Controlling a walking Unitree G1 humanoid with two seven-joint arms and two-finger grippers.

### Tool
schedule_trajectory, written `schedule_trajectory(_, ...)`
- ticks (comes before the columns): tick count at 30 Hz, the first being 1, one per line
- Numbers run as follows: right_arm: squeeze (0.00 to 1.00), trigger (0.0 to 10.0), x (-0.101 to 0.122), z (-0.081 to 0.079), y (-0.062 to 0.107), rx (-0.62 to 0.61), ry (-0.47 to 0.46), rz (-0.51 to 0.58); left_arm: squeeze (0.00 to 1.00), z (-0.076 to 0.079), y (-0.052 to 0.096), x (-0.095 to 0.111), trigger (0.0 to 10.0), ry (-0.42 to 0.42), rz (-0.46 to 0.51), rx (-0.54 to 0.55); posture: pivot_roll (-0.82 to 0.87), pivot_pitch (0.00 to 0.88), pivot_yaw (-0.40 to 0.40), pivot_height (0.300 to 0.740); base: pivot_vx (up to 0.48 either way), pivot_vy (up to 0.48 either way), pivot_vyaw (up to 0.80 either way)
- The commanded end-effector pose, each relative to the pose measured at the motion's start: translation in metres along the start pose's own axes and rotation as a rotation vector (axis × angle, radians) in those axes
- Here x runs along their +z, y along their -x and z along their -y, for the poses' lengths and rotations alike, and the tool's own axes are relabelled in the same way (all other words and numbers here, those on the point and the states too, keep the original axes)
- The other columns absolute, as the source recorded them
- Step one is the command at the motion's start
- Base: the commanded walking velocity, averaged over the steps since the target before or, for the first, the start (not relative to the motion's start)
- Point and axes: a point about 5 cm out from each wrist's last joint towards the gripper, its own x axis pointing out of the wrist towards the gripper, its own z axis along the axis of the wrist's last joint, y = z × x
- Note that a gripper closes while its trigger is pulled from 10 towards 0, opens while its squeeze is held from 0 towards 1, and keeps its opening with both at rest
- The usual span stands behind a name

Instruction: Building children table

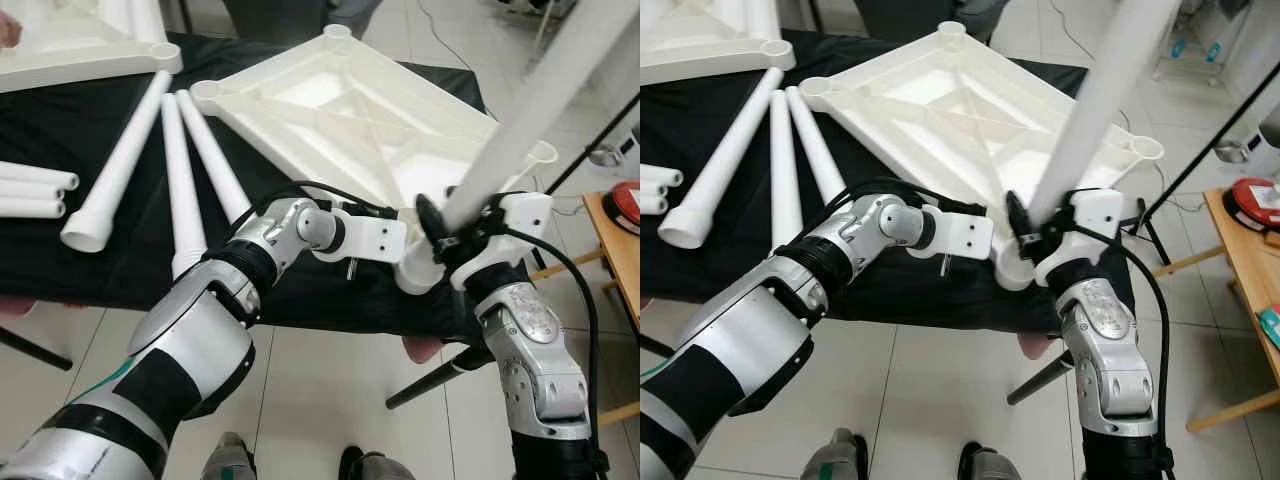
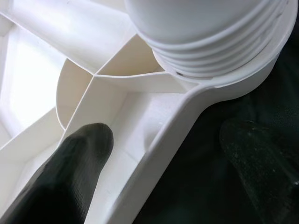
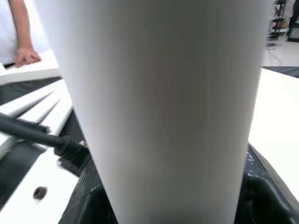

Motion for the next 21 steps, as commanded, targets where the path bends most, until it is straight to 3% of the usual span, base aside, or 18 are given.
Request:
schedule_trajectory(1,0.0,10.0,-0.036,-0.023,0.008,0.151,-0.098,-0.185,0.0,0.004,-0.001,-0.002,10.0,-0.016,-0.015,-0.044,0.04,0.174,0.03,0.74,0.0,0.0,0.0)
schedule_trajectory(6,0.0,10.0,-0.036,-0.035,0.014,0.277,-0.127,-0.185,0.0,0.013,0.006,-0.014,10.0,-0.038,-0.043,-0.164,0.07,0.17,0.014,0.74,0.0,0.0,0.0)
schedule_trajectory(10,0.0,10.0,-0.035,-0.033,0.014,0.275,-0.125,-0.184,0.0,0.02,0.01,-0.021,10.0,-0.048,-0.064,-0.242,0.07,0.17,0.014,0.74,0.0,0.0,0.0)
schedule_trajectory(11,0.0,10.0,-0.036,-0.028,0.013,0.247,-0.119,-0.184,0.0,0.024,0.013,-0.027,2.2,-0.051,-0.081,-0.286,0.07,0.168,0.012,0.74,0.0,0.0,0.0)
schedule_trajectory(14,0.0,10.0,-0.036,-0.025,0.012,0.23,-0.114,-0.185,0.0,0.028,0.015,-0.031,2.2,-0.053,-0.092,-0.317,0.07,0.166,0.011,0.74,0.0,0.0,0.0)
schedule_trajectory(15,0.0,10.0,-0.036,-0.02,0.011,0.2,-0.107,-0.182,0.0,0.032,0.018,-0.037,0.0,-0.043,-0.105,-0.353,0.07,0.167,0.011,0.74,0.0,0.0,0.0)
schedule_trajectory(21,0.0,10.0,-0.034,-0.004,0.007,0.102,-0.081,-0.17,0.0,0.046,0.03,-0.057,0.0,0.001,-0.145,-0.425,0.08,0.165,0.012,0.74,0.0,0.0,0.0)
